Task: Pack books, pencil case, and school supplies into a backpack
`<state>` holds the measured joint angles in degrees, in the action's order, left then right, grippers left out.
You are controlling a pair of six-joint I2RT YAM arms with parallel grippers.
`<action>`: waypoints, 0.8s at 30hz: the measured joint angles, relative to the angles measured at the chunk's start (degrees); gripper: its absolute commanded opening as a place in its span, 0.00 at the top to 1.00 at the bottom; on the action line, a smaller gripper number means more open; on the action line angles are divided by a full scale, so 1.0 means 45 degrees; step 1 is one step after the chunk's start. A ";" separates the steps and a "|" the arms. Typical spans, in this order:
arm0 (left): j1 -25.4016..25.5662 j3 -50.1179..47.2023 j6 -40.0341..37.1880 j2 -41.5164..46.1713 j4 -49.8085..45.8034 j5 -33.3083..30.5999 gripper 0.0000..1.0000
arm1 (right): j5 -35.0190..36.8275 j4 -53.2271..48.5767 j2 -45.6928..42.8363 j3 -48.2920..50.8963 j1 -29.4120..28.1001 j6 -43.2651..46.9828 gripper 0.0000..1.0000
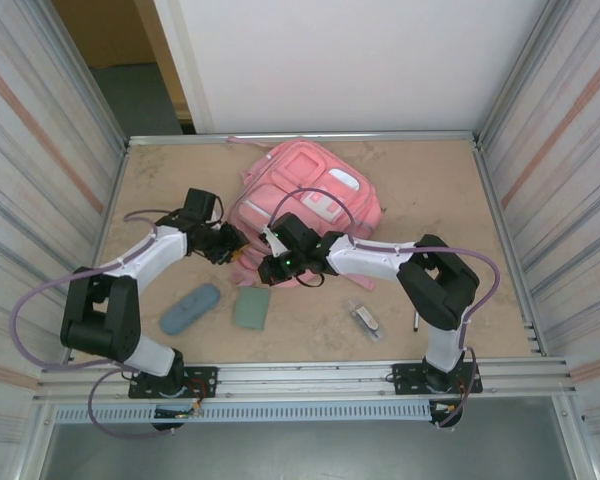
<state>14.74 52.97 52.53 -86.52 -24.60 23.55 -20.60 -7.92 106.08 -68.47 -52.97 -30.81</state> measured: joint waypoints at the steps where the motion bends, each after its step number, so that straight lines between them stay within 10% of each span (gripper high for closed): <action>1: 0.0000 0.0053 -0.0068 -0.0248 -0.0015 -0.0010 1.00 | 0.0005 -0.0058 -0.0005 0.0000 0.0039 0.0000 1.00; 24: -0.2288 0.4143 -0.3235 -0.2963 -0.2453 0.1467 1.00 | 0.1438 -0.1292 -0.3167 0.4007 0.5513 0.1588 0.94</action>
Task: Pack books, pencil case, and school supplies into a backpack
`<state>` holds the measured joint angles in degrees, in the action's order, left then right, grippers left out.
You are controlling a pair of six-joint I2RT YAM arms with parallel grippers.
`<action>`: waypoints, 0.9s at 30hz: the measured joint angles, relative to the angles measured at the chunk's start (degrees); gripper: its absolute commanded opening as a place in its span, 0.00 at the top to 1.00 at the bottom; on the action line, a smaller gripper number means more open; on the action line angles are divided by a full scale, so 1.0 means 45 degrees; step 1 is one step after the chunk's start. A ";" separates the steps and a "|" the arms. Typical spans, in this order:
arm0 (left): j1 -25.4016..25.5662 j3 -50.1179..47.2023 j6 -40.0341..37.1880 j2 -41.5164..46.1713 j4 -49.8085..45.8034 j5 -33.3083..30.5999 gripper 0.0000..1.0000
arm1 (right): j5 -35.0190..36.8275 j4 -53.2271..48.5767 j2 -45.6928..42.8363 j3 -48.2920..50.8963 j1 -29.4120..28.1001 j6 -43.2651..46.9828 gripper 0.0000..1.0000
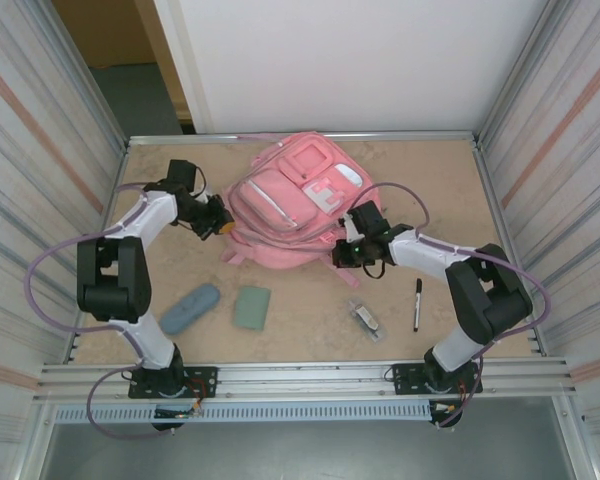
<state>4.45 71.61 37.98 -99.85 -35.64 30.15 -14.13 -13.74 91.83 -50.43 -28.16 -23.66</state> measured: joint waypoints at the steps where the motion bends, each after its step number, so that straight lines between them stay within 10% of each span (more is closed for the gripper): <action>1: -0.0029 0.0044 -0.0078 -0.0107 -0.0005 0.0097 1.00 | 0.0185 0.0039 0.0019 0.0000 0.0253 0.0000 0.93; 12: 0.0374 -0.0083 -0.0529 0.0019 0.0146 -0.0257 1.00 | 0.1248 0.0447 -0.0510 0.0272 0.0991 0.0053 0.63; 16: 0.0578 -0.0306 -0.0607 0.0869 -0.0495 -0.1005 0.61 | 0.1321 -0.0068 -0.2336 0.0563 0.1268 -0.0039 0.55; 27: 0.2919 0.1273 0.0170 0.3075 -0.1792 -0.2540 0.52 | 0.1525 0.0019 -0.5367 0.0627 0.1146 -0.0063 0.49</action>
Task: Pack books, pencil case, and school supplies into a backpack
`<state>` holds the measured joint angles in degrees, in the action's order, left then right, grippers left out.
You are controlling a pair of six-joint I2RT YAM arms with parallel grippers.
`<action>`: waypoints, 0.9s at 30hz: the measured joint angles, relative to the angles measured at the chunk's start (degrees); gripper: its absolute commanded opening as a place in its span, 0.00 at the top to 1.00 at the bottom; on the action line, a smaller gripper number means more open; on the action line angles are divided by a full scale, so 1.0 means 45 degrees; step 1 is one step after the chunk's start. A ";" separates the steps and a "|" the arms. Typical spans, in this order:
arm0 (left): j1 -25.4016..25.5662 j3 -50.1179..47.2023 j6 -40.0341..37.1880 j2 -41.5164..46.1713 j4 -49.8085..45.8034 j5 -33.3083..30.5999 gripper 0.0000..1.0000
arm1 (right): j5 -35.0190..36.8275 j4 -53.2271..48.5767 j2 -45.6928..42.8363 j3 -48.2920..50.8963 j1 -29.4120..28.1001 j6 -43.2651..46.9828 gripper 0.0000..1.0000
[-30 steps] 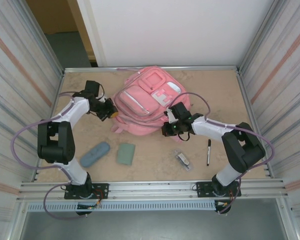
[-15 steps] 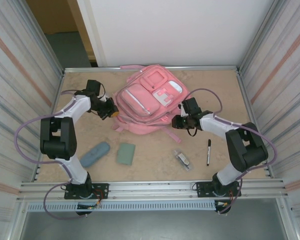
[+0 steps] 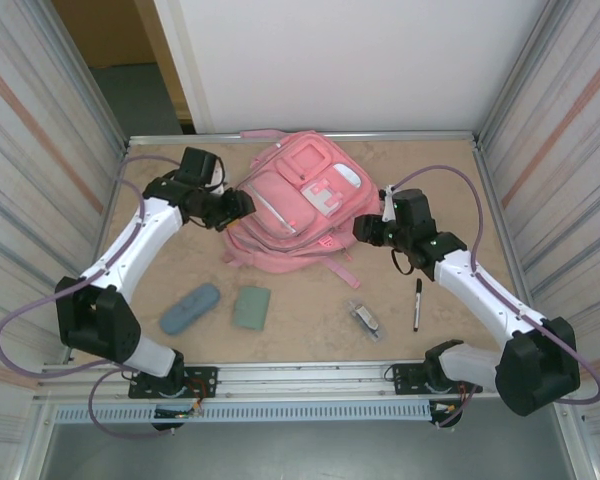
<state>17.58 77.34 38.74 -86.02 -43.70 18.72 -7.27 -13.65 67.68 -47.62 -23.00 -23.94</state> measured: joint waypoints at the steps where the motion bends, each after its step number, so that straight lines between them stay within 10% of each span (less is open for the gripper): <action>1: 0.0005 0.0068 0.0146 -0.0141 0.0024 -0.0097 0.51 | 0.0000 0.0015 0.0000 0.0000 -0.0024 0.0000 0.49; 16: -0.0058 0.0617 0.2093 -0.4648 0.2035 -0.0520 0.50 | -0.0005 0.1078 0.0340 0.0675 -0.0724 -0.0238 0.48; 18: -0.0058 0.0826 0.2297 -0.5173 0.2263 -0.0515 0.62 | -0.0005 0.1273 0.0476 0.0763 -0.0748 -0.0238 0.47; 20: -0.0058 0.1064 0.2467 -0.5561 0.2448 -0.0413 1.00 | -0.0005 0.1409 0.0699 0.0835 -0.0753 -0.0233 0.46; 27: -0.0049 0.2064 0.2404 -0.5343 0.1734 -0.0272 1.00 | -0.0058 -0.0316 0.3983 -0.1200 -0.0398 0.1486 0.43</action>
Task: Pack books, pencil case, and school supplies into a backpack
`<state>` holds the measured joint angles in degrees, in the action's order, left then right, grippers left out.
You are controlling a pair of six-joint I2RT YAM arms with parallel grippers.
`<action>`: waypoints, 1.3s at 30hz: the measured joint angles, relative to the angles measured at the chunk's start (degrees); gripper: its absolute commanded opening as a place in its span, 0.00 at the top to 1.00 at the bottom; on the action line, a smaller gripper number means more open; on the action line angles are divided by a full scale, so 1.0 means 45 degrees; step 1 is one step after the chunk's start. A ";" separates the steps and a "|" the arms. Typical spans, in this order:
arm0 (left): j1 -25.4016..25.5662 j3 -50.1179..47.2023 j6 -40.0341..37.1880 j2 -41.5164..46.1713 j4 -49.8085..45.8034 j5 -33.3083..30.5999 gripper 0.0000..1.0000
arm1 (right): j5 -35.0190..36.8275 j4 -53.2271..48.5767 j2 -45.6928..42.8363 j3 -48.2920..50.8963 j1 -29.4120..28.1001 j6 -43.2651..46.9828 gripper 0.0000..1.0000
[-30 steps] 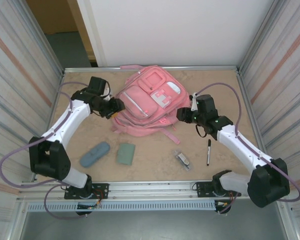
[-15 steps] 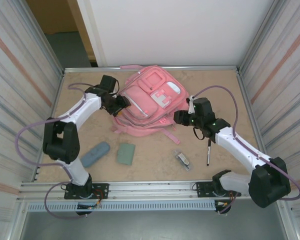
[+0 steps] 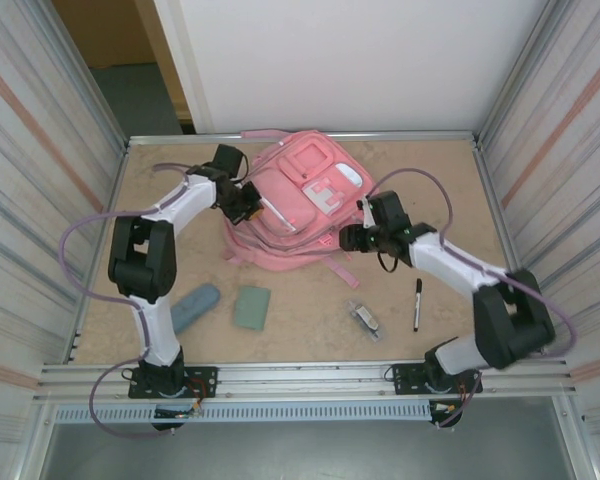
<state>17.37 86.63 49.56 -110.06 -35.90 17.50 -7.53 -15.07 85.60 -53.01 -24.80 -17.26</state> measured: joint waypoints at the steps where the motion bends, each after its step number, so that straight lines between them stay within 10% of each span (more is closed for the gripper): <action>1: 0.0000 0.0092 -0.0005 0.0180 -0.0121 0.0024 1.00 | -0.0151 -0.0384 0.0593 -0.0641 0.0112 0.0447 0.42; 13: 0.0000 0.2045 0.0049 0.0763 -0.1418 0.1462 1.00 | -0.4119 -0.3405 0.4517 -0.5639 0.0695 0.5508 0.41; 26: -0.0034 0.2307 0.0000 0.0772 -0.1982 0.1729 1.00 | -0.5421 -0.5571 0.5071 -0.6033 0.1889 0.7538 0.42; 39: -0.0189 0.2307 -0.0049 0.1107 -0.2074 0.1982 1.00 | -0.9034 -0.9156 0.7257 -0.8281 0.2021 1.2225 0.61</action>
<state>16.51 97.01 49.34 -105.08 -45.23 26.41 -48.18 -56.27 118.26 -90.28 -15.70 37.76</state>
